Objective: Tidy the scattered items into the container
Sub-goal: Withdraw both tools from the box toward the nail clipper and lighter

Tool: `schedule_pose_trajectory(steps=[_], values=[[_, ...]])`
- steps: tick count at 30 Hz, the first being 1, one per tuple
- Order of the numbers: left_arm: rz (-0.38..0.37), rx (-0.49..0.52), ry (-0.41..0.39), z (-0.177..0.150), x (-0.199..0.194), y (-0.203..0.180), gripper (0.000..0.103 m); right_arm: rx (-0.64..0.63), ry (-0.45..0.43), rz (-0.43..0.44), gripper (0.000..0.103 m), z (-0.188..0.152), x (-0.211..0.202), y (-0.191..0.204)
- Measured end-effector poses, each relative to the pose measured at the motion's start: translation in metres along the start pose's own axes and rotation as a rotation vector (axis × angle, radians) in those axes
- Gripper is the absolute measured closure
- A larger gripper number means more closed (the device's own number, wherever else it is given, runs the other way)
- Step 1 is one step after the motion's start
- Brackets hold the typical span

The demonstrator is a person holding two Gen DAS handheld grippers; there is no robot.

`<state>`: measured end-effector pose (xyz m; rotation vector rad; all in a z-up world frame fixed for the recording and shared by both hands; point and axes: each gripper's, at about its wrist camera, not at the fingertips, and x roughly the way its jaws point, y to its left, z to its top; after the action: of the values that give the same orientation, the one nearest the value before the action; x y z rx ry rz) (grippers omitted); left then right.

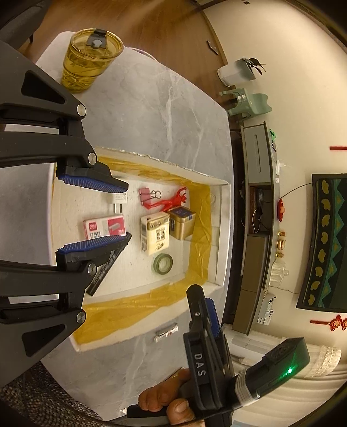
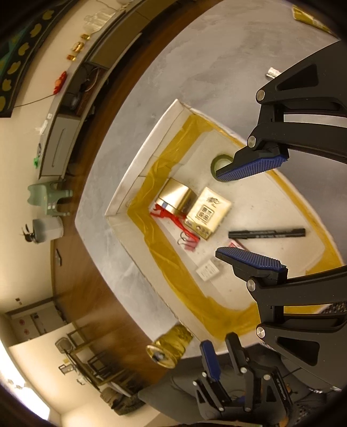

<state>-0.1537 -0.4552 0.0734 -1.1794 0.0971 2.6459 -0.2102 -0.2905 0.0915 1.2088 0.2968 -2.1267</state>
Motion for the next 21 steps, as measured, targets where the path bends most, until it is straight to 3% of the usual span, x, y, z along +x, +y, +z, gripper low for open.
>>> schedule_pose_trajectory(steps=[21], values=[[0.066,0.111,-0.019,-0.004,-0.051,-0.082,0.068,0.028,-0.191,0.144,0.048,-0.083,-0.105,0.003]])
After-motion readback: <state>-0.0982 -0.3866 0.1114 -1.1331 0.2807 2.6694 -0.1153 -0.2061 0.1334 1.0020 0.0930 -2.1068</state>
